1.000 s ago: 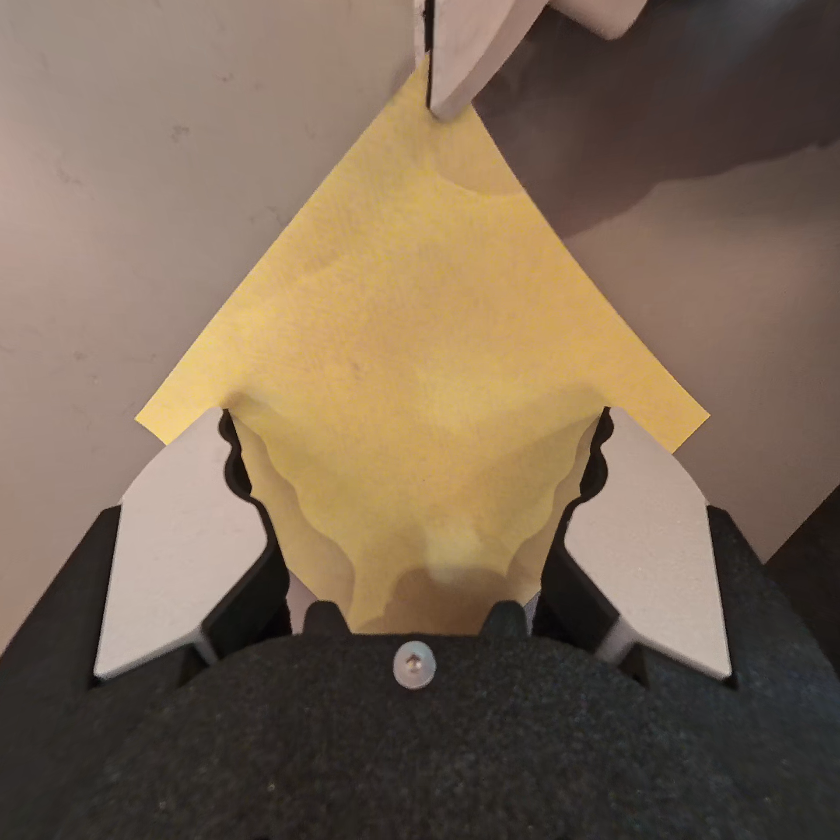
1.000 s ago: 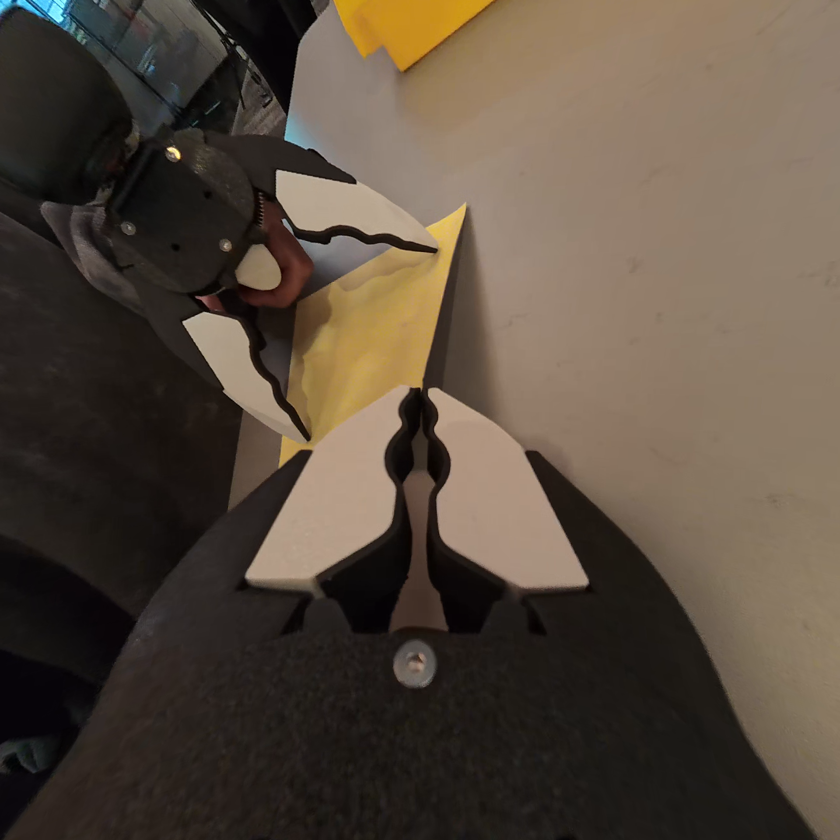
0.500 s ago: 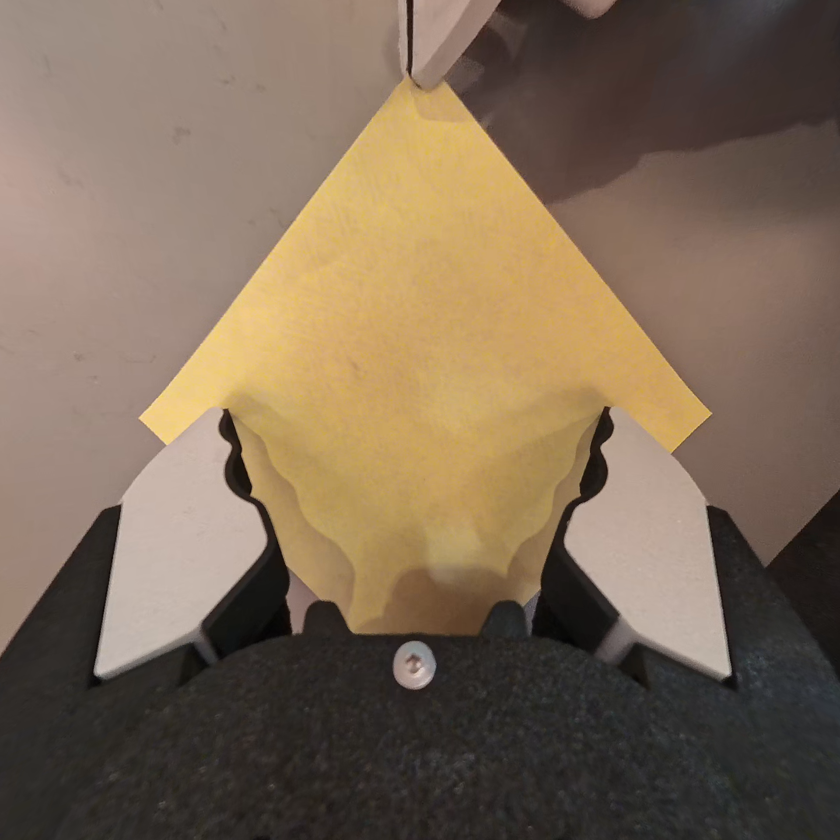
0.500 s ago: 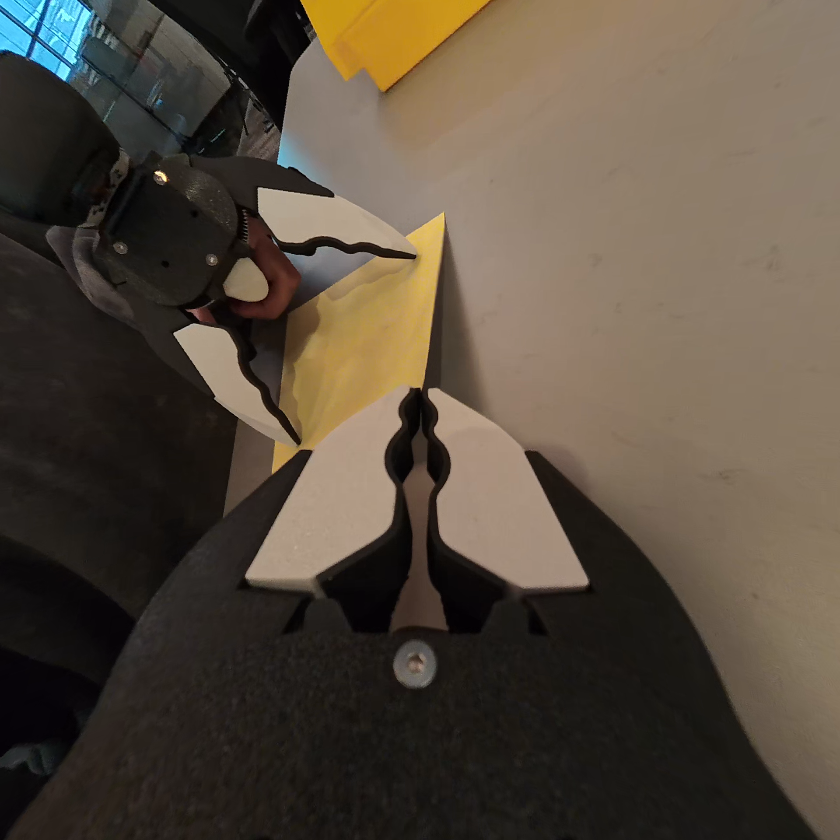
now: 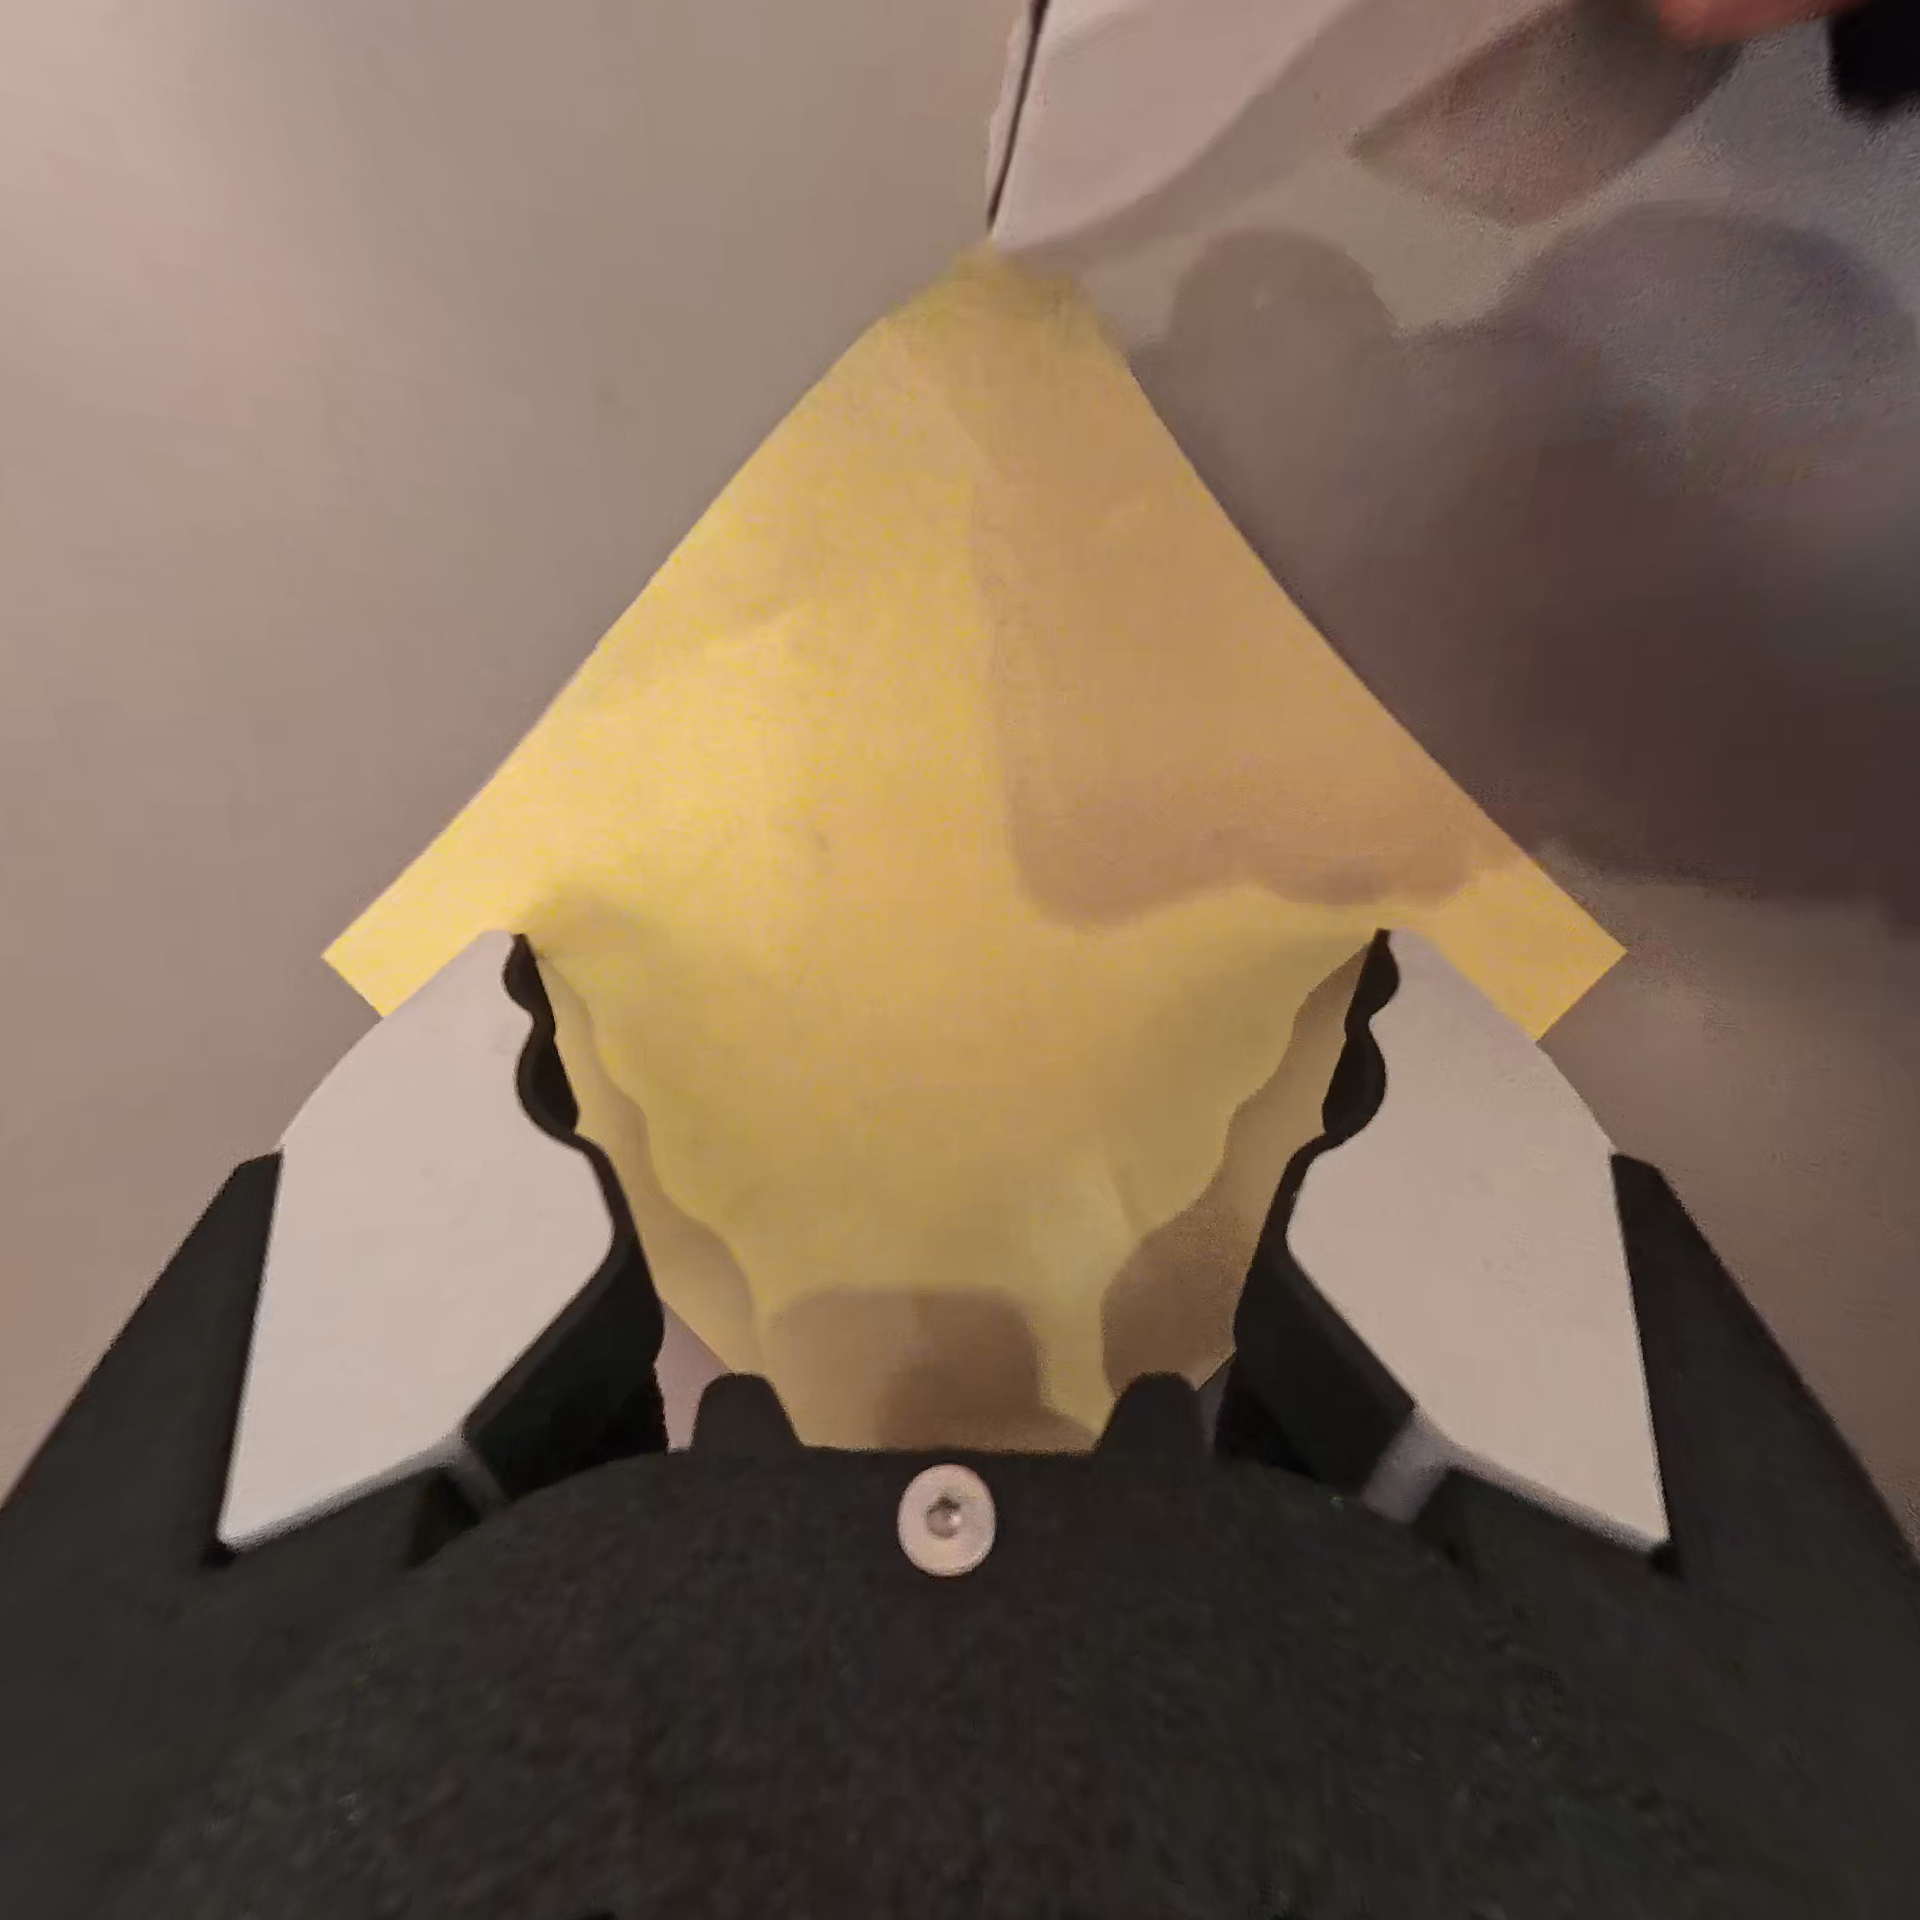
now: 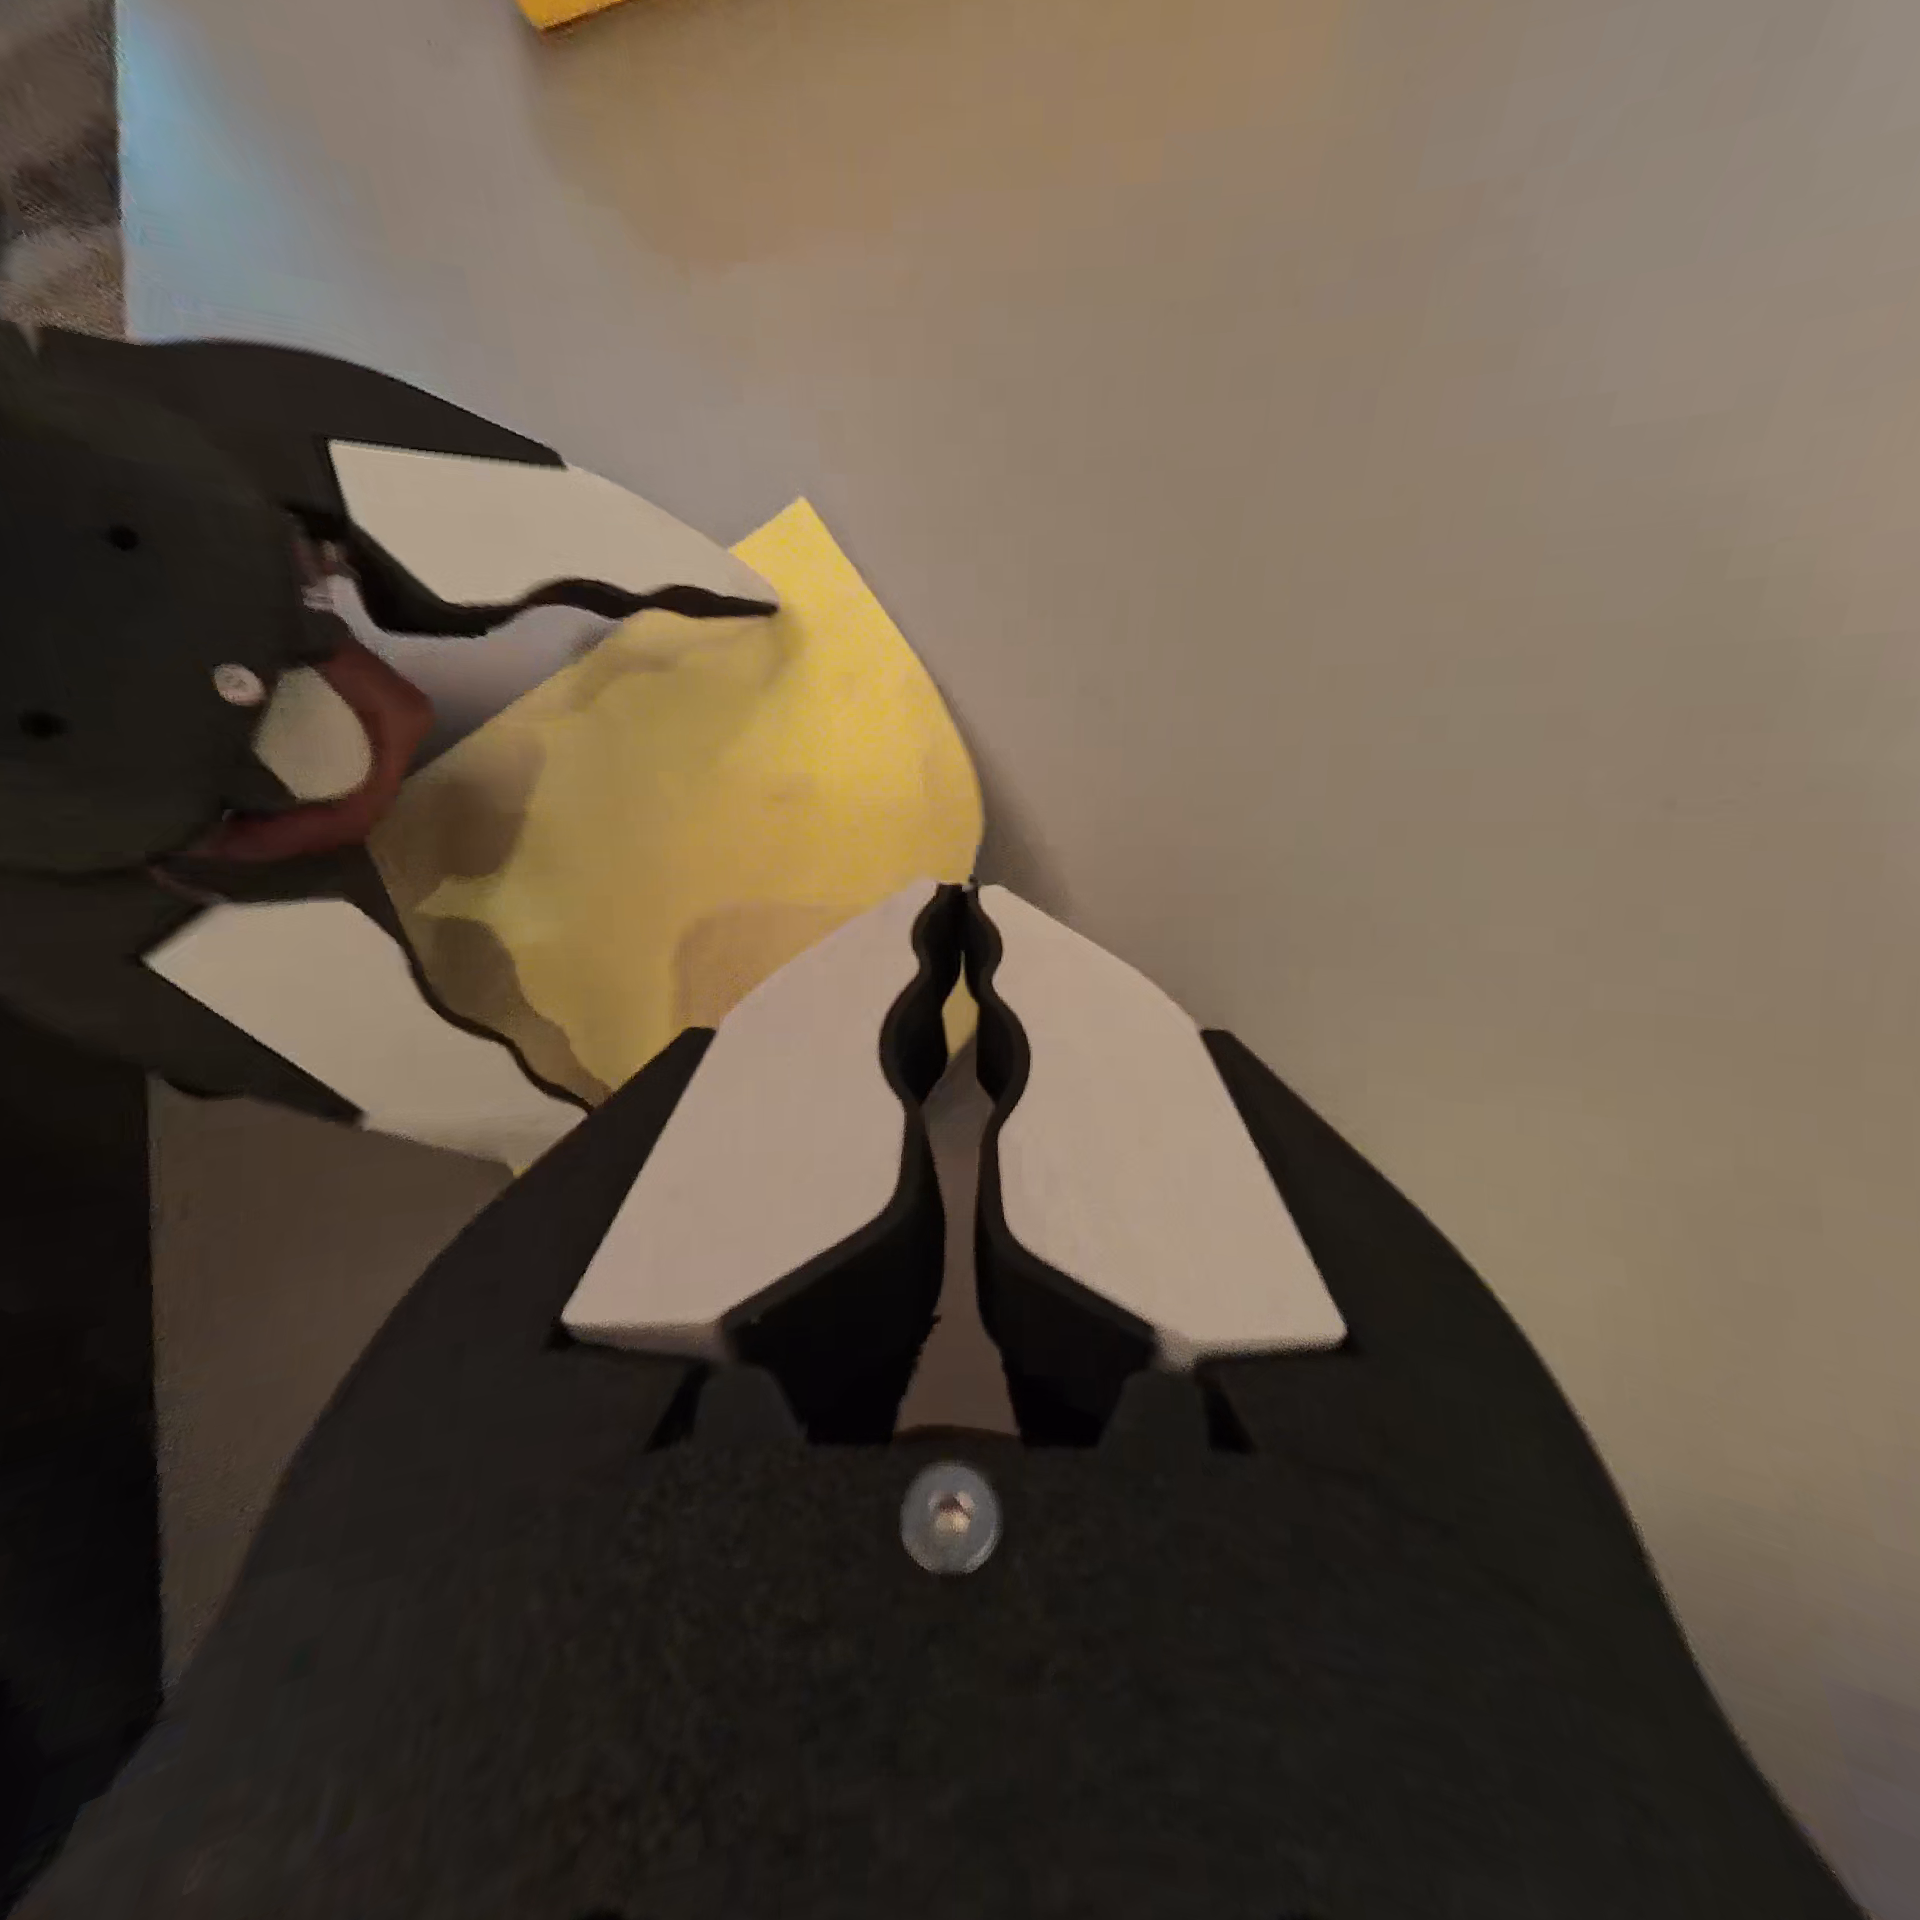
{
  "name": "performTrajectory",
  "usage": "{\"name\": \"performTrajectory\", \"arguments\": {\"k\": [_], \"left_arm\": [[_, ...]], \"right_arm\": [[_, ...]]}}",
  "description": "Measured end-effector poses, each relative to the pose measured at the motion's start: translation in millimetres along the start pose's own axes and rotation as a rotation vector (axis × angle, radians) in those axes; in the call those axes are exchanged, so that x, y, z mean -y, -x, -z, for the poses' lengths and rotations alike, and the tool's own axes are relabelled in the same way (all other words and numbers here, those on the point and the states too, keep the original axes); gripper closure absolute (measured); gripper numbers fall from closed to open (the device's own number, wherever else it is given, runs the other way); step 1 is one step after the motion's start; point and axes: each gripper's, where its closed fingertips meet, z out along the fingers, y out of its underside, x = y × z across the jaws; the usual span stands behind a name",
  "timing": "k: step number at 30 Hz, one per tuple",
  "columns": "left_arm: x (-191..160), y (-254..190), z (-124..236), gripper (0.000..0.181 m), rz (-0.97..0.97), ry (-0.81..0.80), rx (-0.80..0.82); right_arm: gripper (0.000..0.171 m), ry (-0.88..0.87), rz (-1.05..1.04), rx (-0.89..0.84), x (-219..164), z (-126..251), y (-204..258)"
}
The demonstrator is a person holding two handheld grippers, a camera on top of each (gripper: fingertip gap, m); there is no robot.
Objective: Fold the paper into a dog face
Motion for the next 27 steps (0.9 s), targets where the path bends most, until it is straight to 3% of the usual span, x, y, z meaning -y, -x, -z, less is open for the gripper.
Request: {"name": "performTrajectory", "arguments": {"k": [1, 8, 15, 18, 20, 27], "left_arm": [[6.9, -1.3, -4.8, 0.041, 0.016, -0.010, 0.012], [21.4, 0.3, -10.3, 0.042, 0.086, -0.043, 0.022], [6.7, 2.2, 46.4, 0.045, 0.116, -0.154, -0.036], [-5.8, 2.5, 57.6, 0.056, 0.040, -0.163, -0.012], [-10.7, 6.4, 55.9, 0.052, -0.019, -0.166, 0.010], [-21.3, 37.7, 46.8, 0.061, -0.284, -0.126, -0.109]], "right_arm": [[0.171, -0.008, 0.007, -0.004, 4.4, 0.1, 1.1], [0.171, -0.020, 0.021, -0.071, 5.9, -0.8, -4.7], [0.171, -0.025, 0.026, -0.167, 4.6, 1.1, -14.3], [0.171, -0.005, 0.046, -0.187, 3.1, 0.7, -14.3], [0.171, 0.007, 0.062, -0.189, 2.0, -0.5, -13.4], [0.171, 0.032, 0.094, -0.189, 0.4, -3.0, -14.3]]}}
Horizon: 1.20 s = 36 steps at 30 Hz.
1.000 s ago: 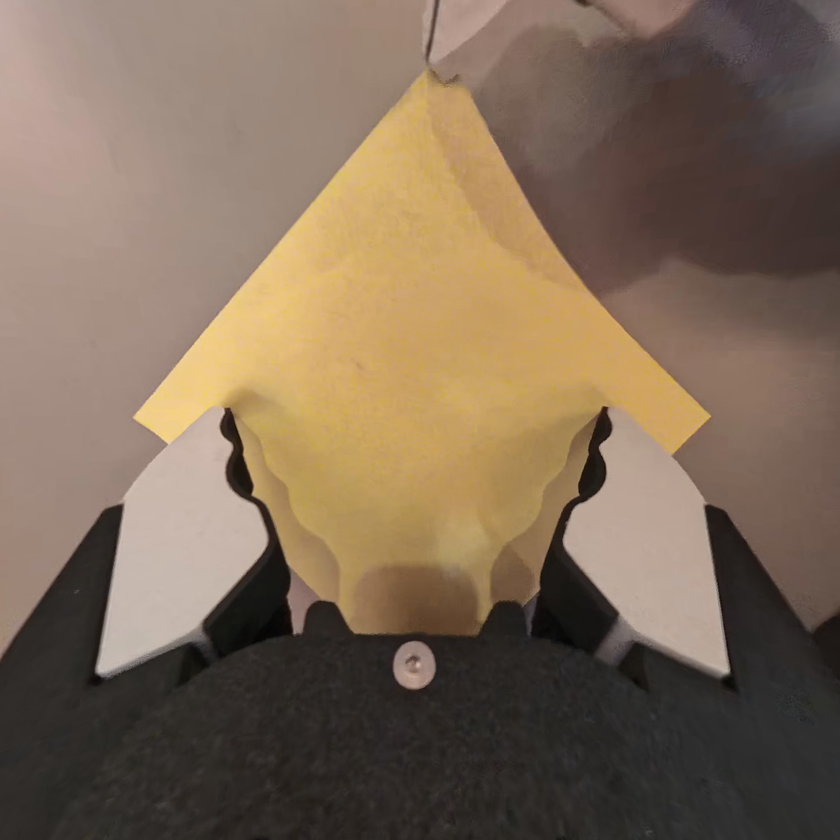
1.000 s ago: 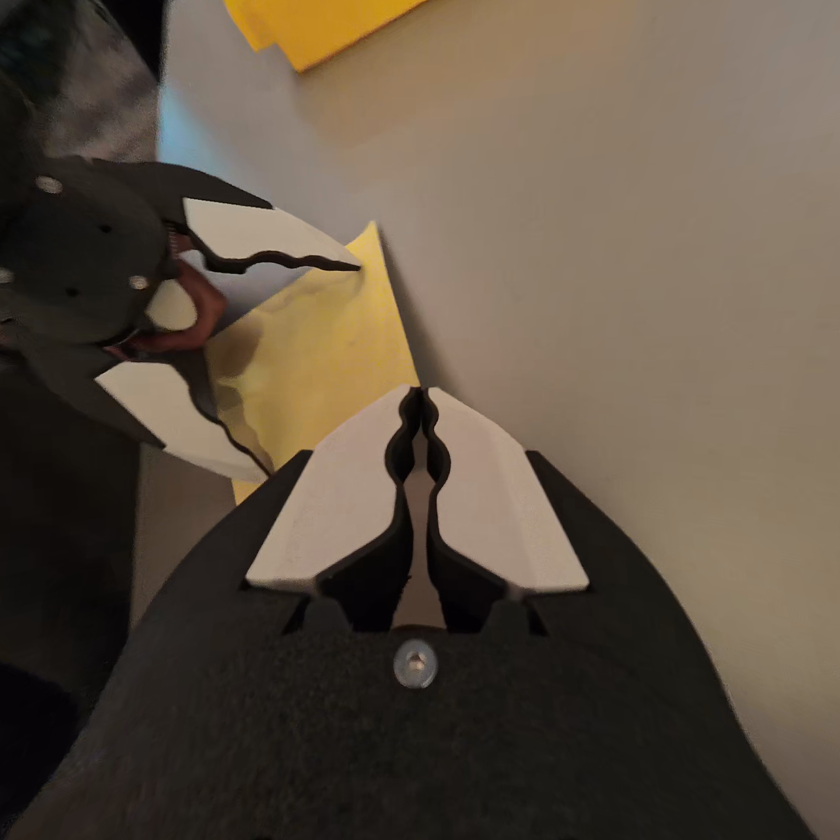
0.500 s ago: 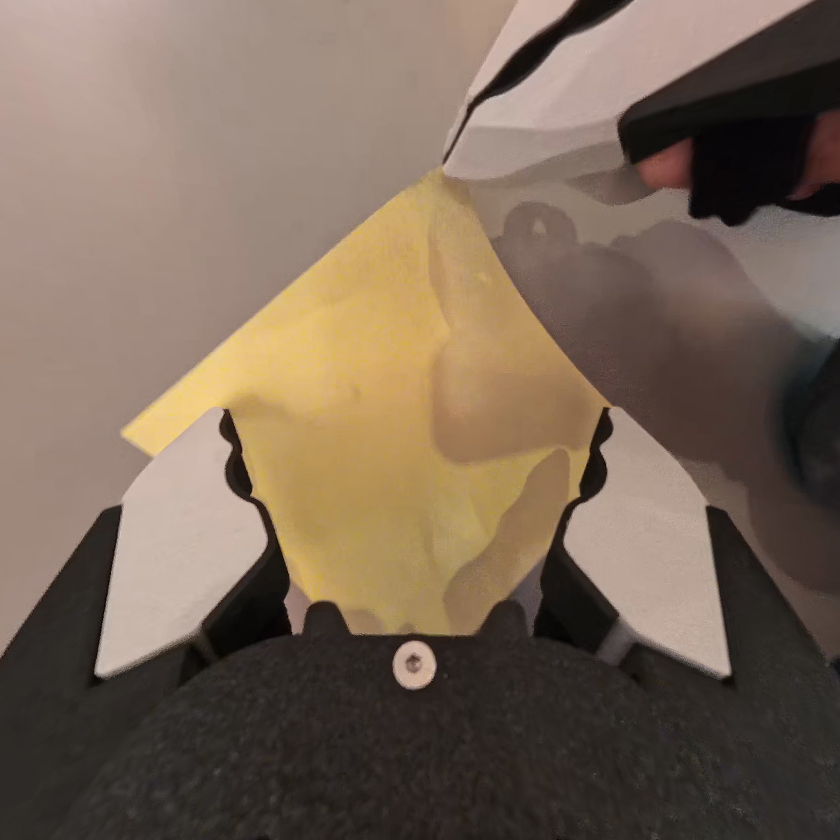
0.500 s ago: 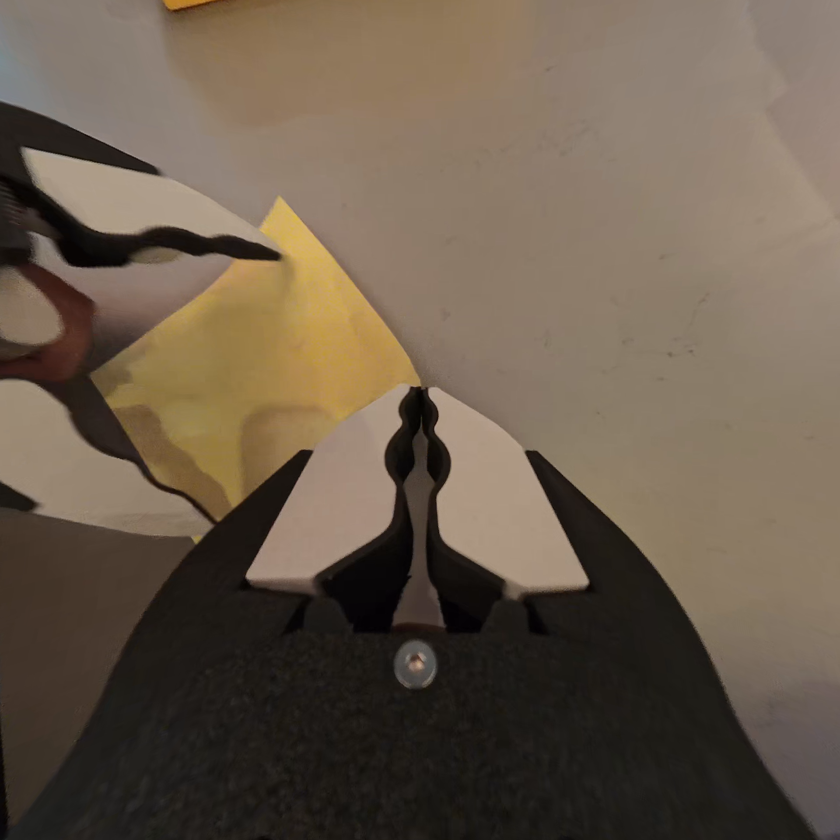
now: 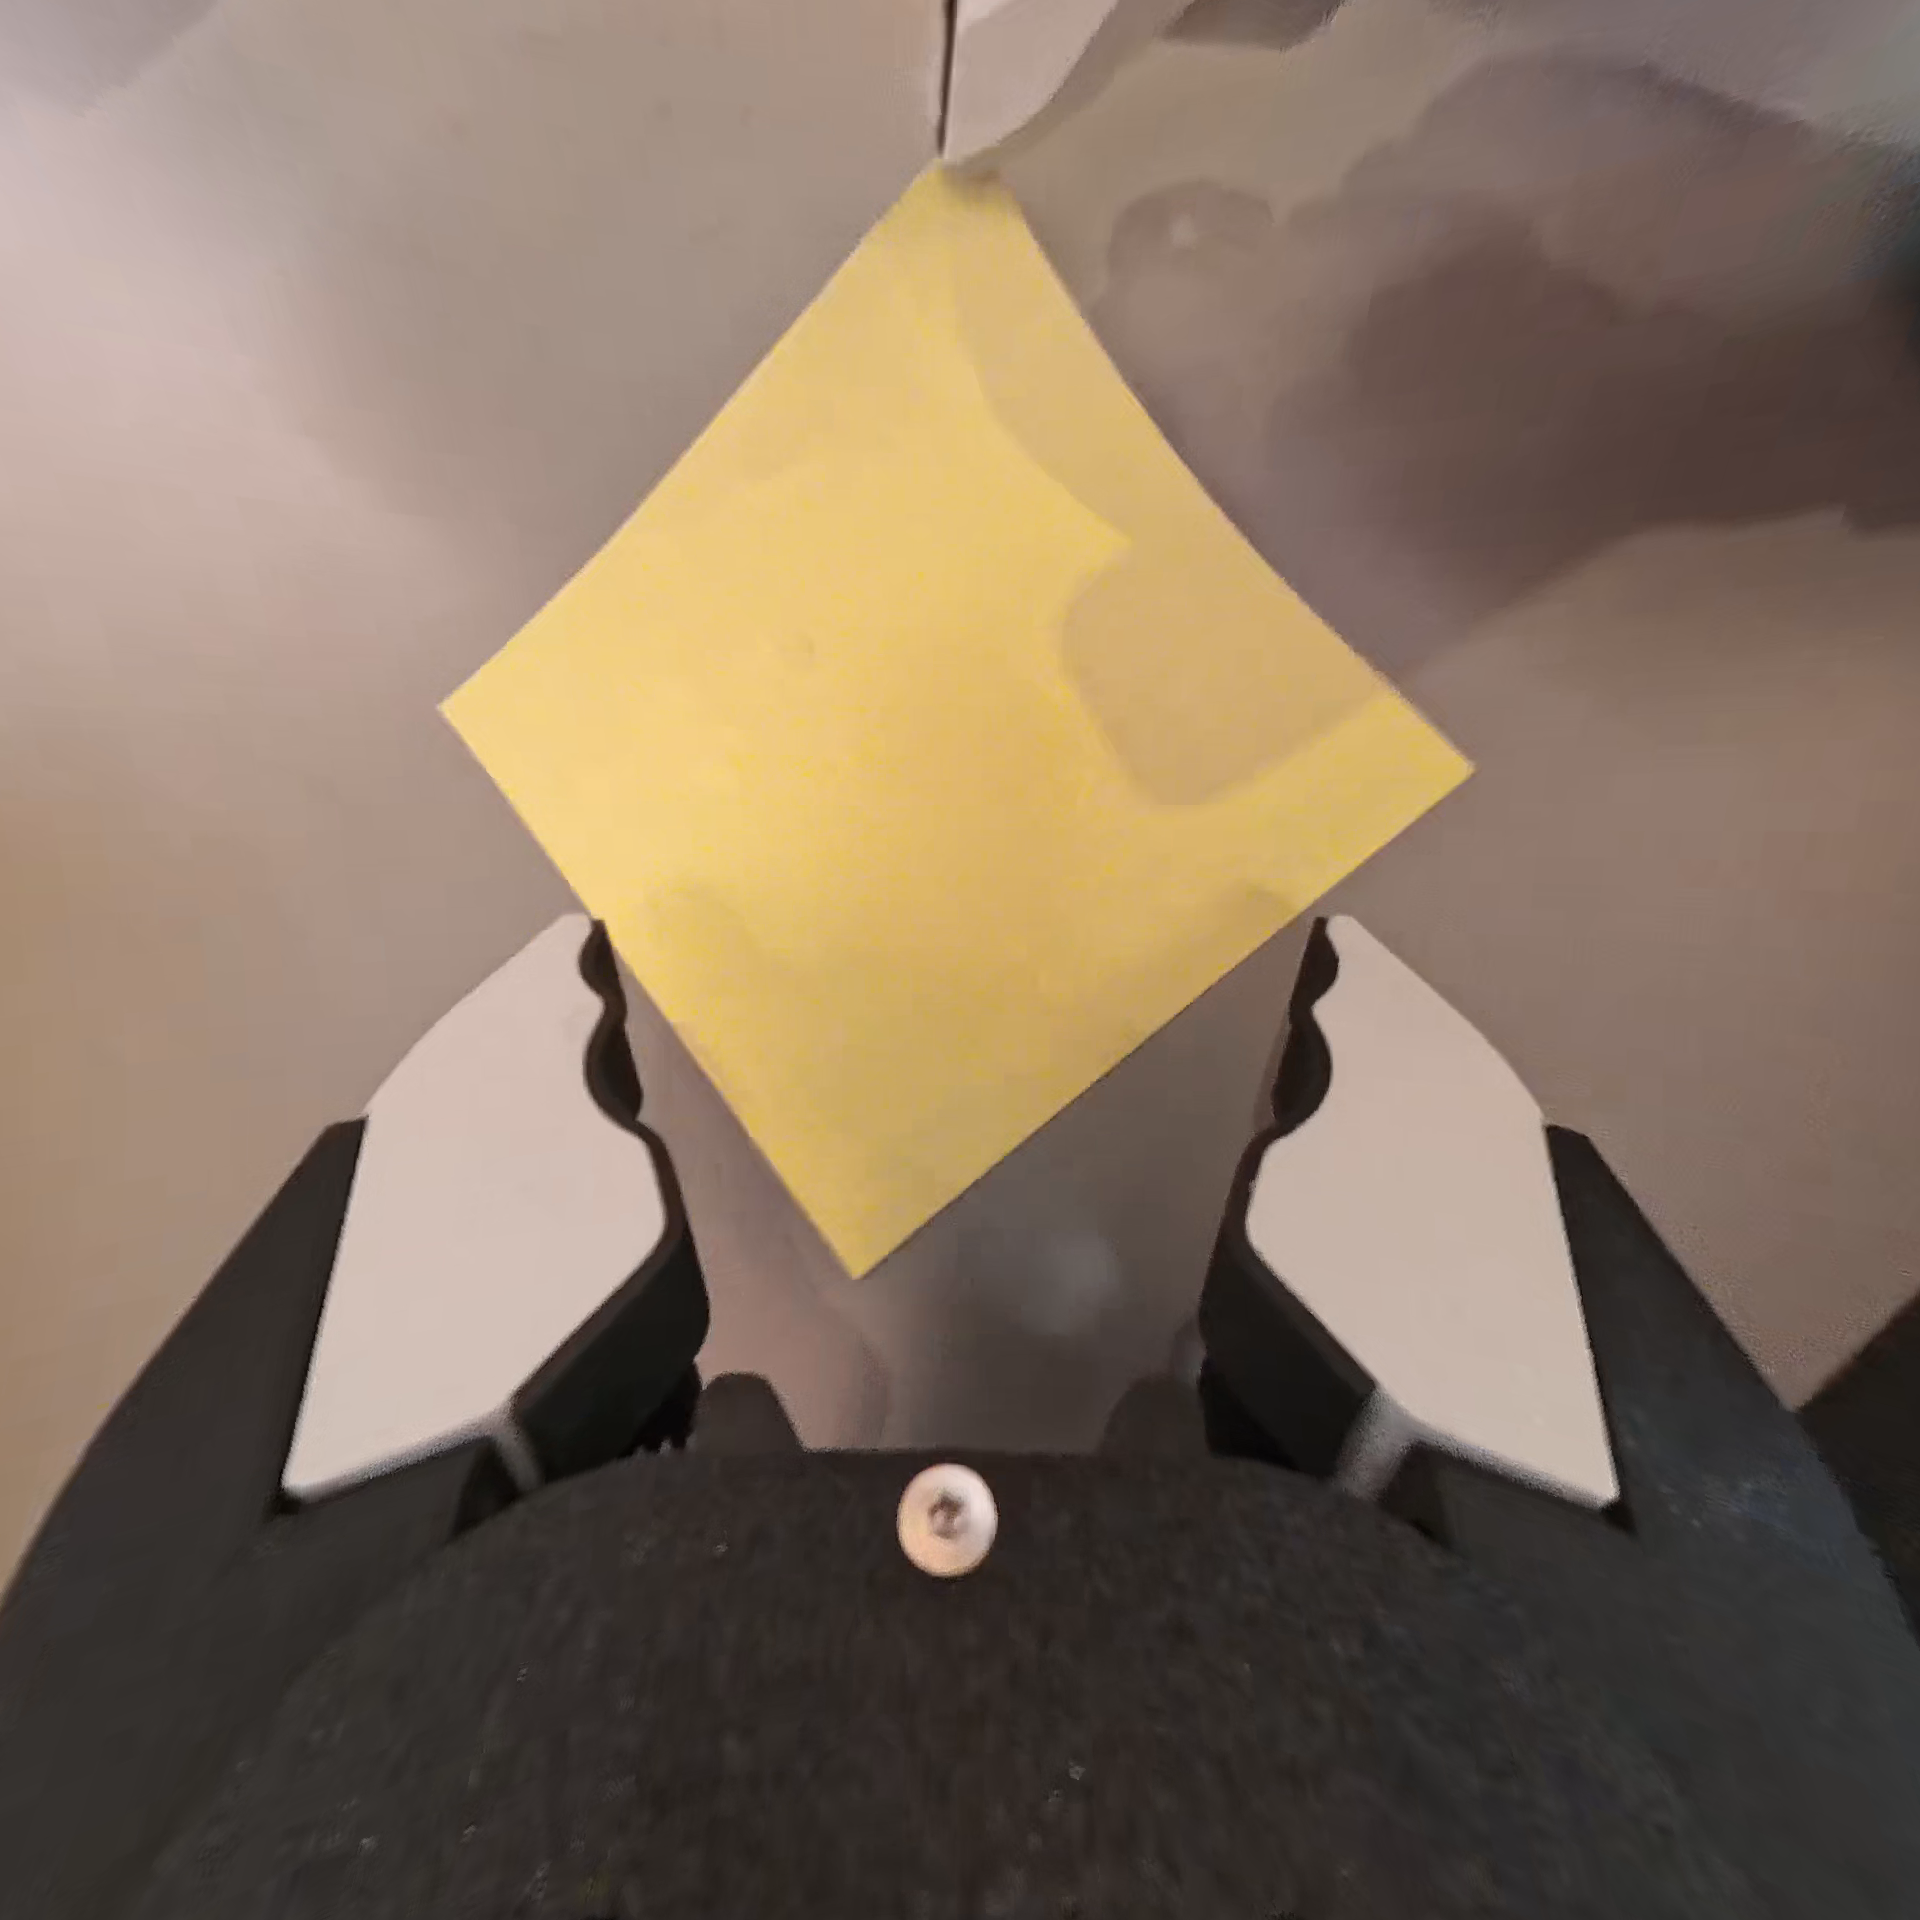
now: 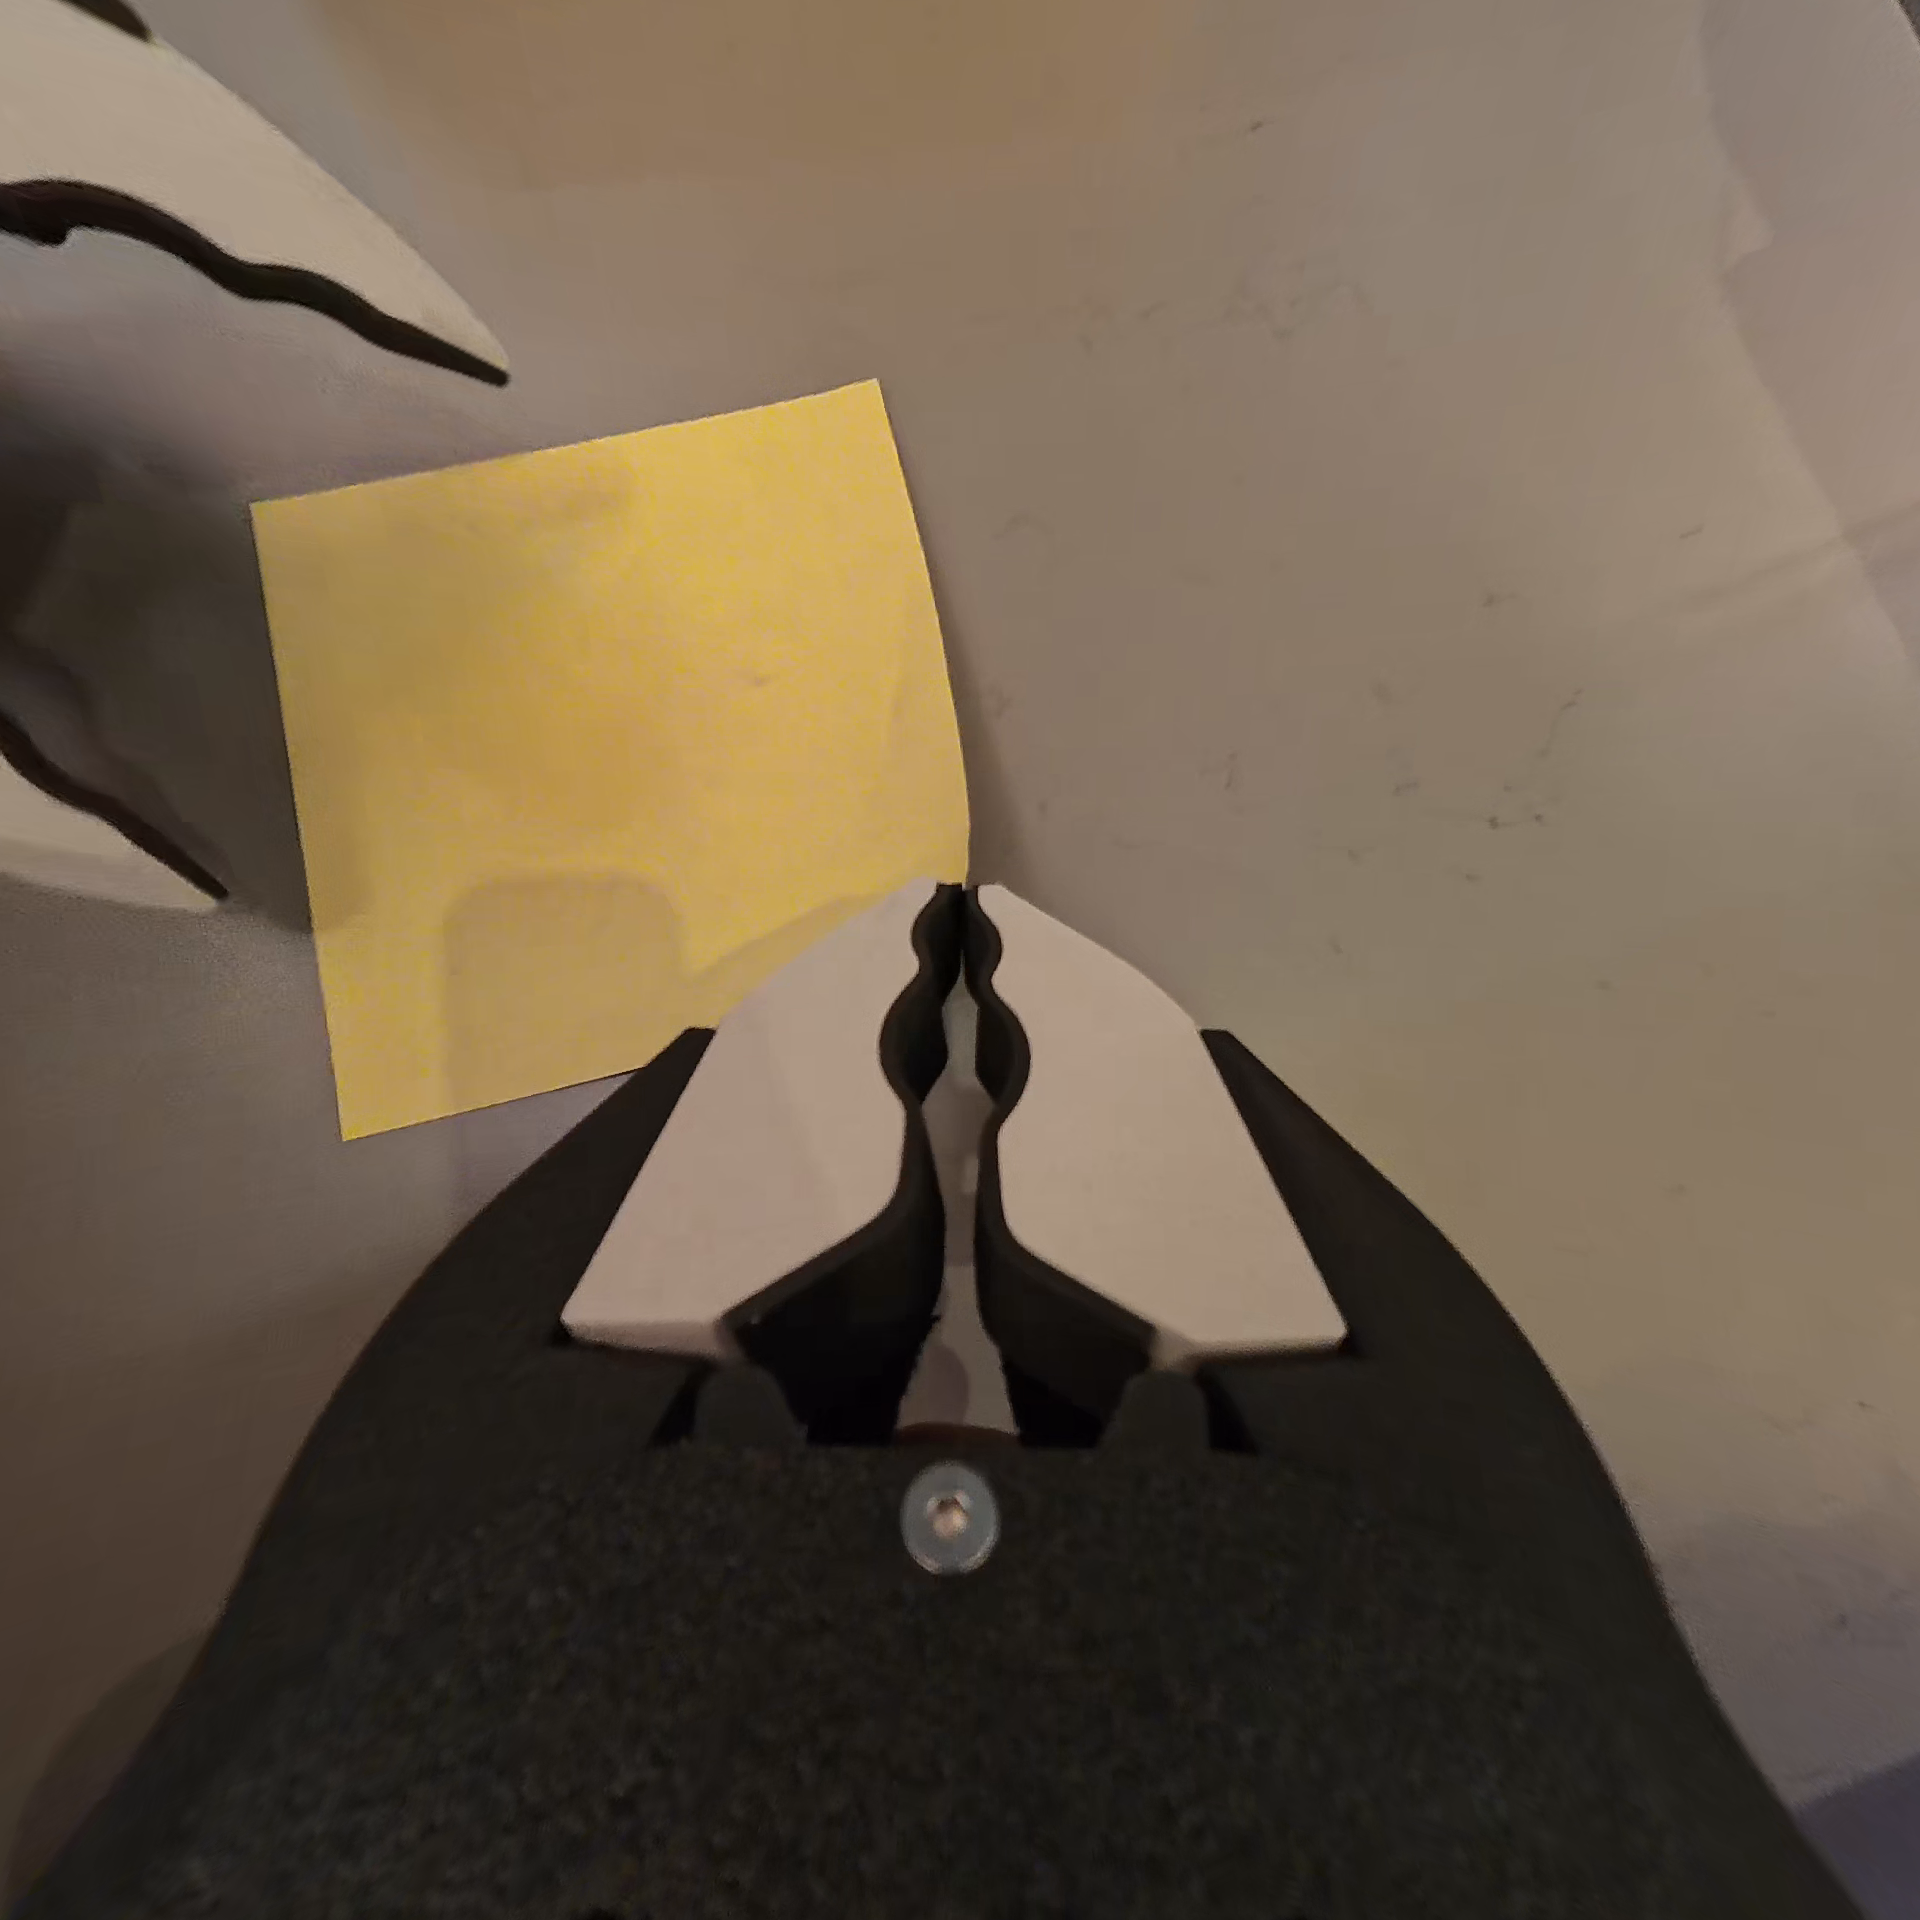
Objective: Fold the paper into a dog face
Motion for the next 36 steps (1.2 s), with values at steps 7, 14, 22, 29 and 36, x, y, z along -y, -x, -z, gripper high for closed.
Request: {"name": "performTrajectory", "arguments": {"k": [7, 14, 22, 29, 36], "left_arm": [[-6.4, 5.3, -6.2, 0.070, -0.002, 0.008, -0.245], [4.3, 16.4, -22.6, 0.074, -0.086, -0.004, -0.214], [6.7, 16.4, -33.3, 0.074, -0.077, 0.014, -0.190], [20.9, 6.7, -45.0, 0.074, 0.004, 0.020, -0.118], [33.9, -1.0, -55.7, 0.074, 0.046, 0.015, -0.081]], "right_arm": [[0.171, 0.014, -0.012, 0.004, -7.0, -1.1, -4.8], [0.171, 0.034, -0.010, 0.006, -14.2, -4.6, -15.1], [0.171, 0.058, -0.025, -0.010, -17.8, -9.9, -31.2], [0.171, 0.013, -0.029, 0.056, 1.2, -5.9, -10.6], [0.171, -0.009, -0.046, 0.254, 12.6, -11.6, 34.5]]}}
